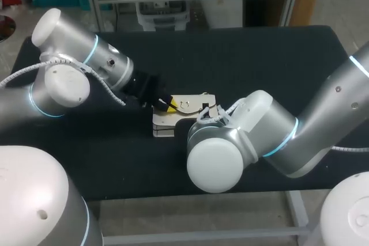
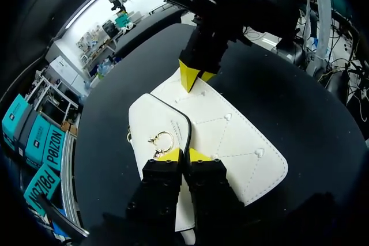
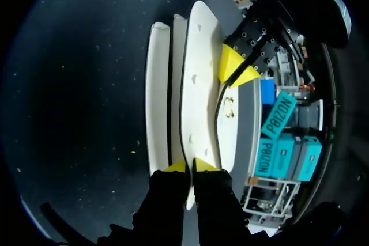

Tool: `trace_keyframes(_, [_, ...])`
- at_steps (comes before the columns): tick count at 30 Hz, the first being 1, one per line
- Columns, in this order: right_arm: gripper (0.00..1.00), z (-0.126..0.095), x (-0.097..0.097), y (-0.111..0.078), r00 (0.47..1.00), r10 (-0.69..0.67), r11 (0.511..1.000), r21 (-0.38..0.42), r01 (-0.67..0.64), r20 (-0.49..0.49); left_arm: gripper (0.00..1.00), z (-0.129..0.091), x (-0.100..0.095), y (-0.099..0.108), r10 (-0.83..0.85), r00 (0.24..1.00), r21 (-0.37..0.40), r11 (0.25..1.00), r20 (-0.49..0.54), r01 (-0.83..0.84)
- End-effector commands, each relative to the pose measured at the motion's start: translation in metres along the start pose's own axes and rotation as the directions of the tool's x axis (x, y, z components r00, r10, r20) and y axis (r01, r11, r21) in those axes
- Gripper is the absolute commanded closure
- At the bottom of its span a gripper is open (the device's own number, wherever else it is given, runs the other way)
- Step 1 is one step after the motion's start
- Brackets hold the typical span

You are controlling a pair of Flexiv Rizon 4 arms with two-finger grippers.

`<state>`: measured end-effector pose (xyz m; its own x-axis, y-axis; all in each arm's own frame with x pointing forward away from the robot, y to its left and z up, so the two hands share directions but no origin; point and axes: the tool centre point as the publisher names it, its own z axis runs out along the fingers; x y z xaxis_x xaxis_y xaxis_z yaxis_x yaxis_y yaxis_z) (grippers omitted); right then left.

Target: Pick up the bag, open it, inspect its contents, close it, and place it on the opposite side

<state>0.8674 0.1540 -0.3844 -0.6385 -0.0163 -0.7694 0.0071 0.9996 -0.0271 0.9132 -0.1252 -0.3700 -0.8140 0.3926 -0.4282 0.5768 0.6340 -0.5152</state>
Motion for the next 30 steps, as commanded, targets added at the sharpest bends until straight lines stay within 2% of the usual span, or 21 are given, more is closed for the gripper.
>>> trace_keyframes(1, [1.00,0.003,0.006,-0.003,0.989,0.002,1.000,-0.012,0.000,0.147,1.00,0.009,-0.003,0.002,0.003,1.000,0.006,1.000,-0.007,-0.003])
trace_keyframes(8, [1.00,0.003,0.006,-0.003,0.989,0.002,1.000,-0.012,0.000,0.147,1.00,0.010,-0.007,0.005,-0.026,1.000,-0.001,1.000,-0.002,0.026])
trace_keyframes(21, [1.00,0.003,0.006,-0.003,0.989,0.002,1.000,-0.012,0.000,0.147,1.00,-0.009,0.007,0.009,0.037,0.998,0.011,0.999,-0.053,-0.037])
trace_keyframes(28, [1.00,0.003,0.006,-0.003,0.989,0.002,1.000,-0.012,0.000,0.147,1.00,0.003,0.006,0.007,0.042,0.996,-0.004,0.999,-0.082,-0.042])
trace_keyframes(30, [1.00,0.003,0.006,-0.003,0.989,0.002,1.000,-0.012,0.000,0.147,1.00,0.010,0.004,0.006,0.035,0.996,-0.030,0.999,-0.082,-0.038])
